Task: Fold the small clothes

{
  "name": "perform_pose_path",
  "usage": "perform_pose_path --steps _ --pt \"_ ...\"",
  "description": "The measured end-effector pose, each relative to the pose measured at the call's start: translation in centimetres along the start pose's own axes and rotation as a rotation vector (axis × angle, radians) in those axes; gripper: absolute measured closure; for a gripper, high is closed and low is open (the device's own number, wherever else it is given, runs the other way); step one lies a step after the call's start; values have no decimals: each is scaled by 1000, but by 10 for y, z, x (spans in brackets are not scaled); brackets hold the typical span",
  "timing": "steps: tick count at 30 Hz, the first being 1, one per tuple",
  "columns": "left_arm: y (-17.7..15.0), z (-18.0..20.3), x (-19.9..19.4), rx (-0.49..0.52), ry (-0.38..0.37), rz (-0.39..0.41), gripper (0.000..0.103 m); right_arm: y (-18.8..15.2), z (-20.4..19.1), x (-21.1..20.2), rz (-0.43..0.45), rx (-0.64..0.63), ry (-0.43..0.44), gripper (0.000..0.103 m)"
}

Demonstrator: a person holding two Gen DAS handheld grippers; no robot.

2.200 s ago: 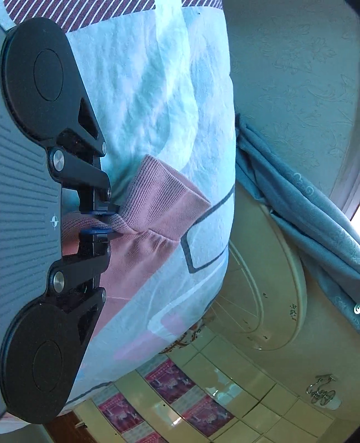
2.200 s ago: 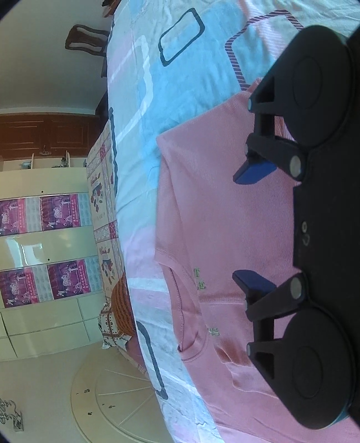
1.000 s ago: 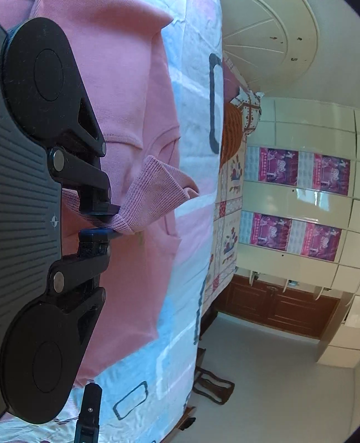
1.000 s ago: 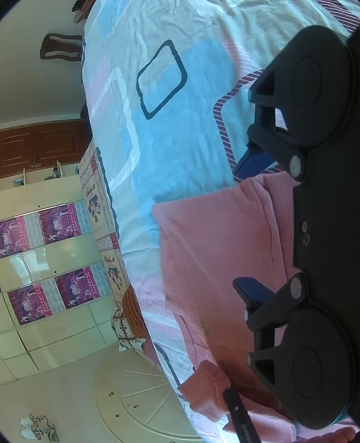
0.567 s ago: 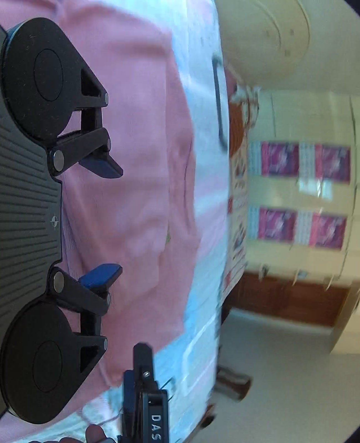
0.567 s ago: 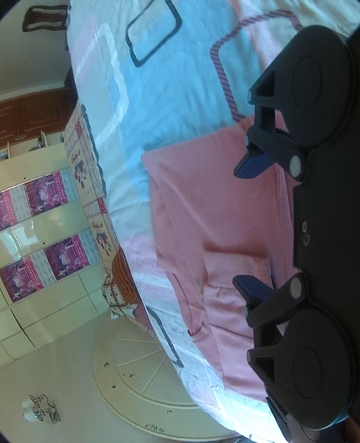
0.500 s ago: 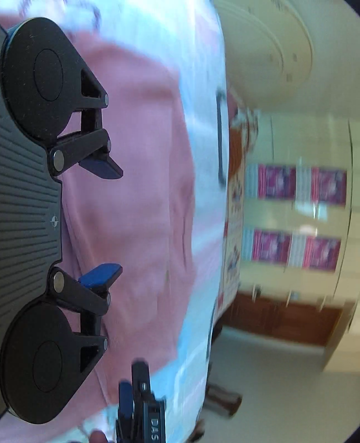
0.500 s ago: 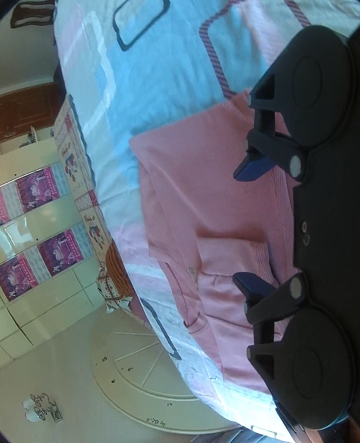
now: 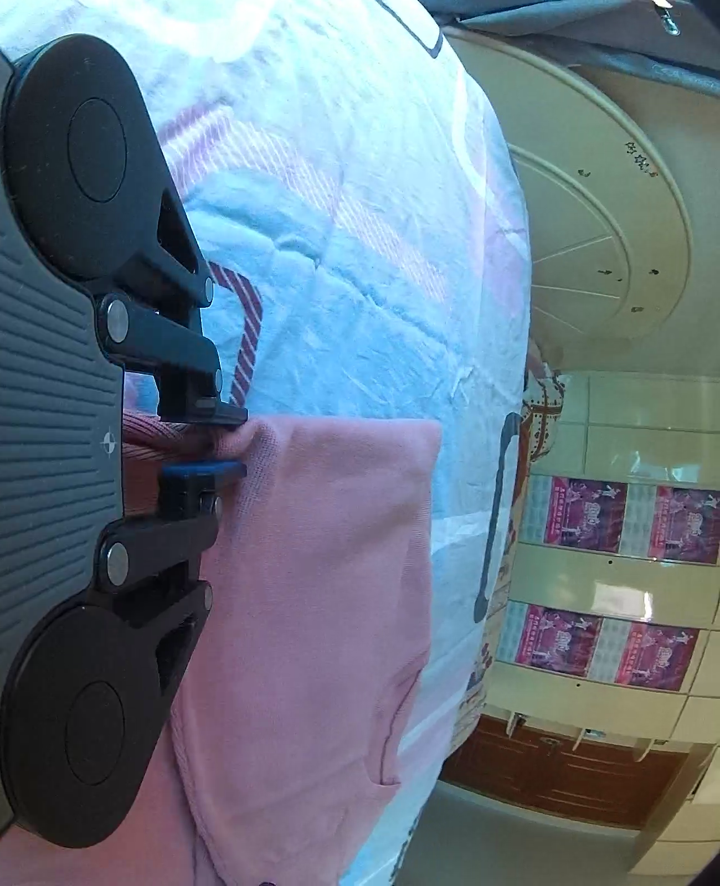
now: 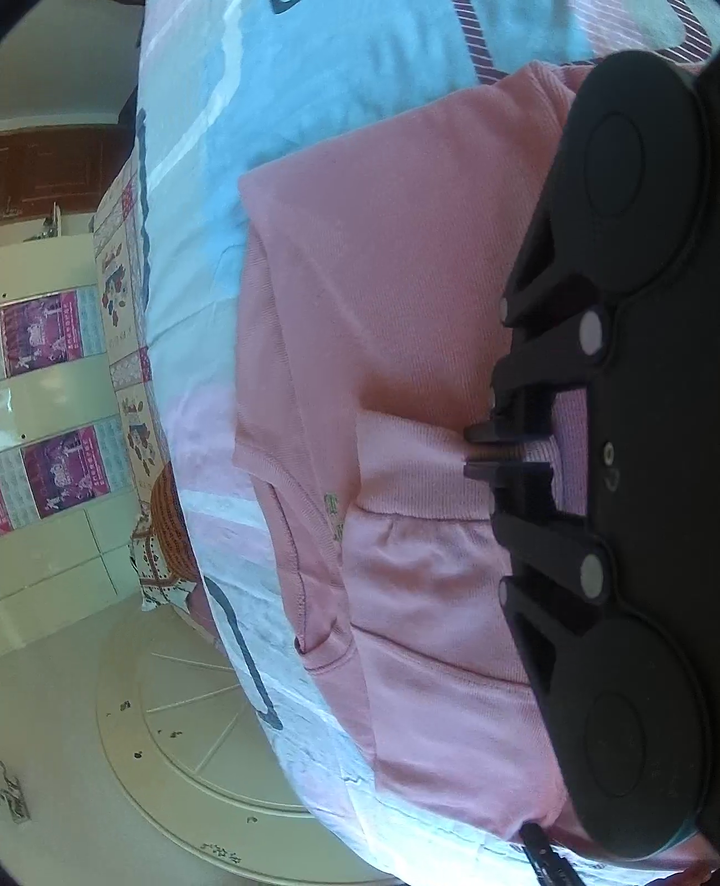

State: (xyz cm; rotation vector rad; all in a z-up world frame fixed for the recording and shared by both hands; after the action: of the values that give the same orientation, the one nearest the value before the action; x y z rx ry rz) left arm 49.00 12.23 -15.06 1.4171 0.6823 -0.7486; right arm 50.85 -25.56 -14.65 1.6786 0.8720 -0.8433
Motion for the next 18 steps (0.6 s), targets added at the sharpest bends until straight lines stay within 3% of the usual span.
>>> perform_pose_path --steps 5,9,10,11,13,15,18 --pt "1 -2 6 64 19 -14 91 0 -13 -45 145 -120 -42 98" --pt "3 2 7 101 25 -33 90 -13 6 -1 25 -73 -104 101" --pt "3 3 5 120 31 -45 83 -16 10 3 28 -56 -105 97" --pt "5 5 2 140 41 -47 67 -17 10 -2 49 -41 -101 91" --pt "3 -1 -16 147 29 -3 41 -17 8 -18 106 -28 -120 55" --pt "6 -6 -32 128 -4 54 40 -13 6 -32 162 -34 -88 46" --pt "29 1 -31 124 -40 108 40 6 8 -26 151 -41 -67 55"
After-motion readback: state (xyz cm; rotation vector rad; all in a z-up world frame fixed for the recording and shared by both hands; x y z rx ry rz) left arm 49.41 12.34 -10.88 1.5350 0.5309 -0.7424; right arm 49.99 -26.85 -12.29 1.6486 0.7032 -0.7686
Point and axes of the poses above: each gripper's, at about its wrist camera, not at the fingertips, and x roughly the way its jaws point, z to its right, y to its top, the point moved 6 cm from there along x, roughly the way its jaws point, and after that the axes turned 13 degrees about -z, right-handed, at the moved point
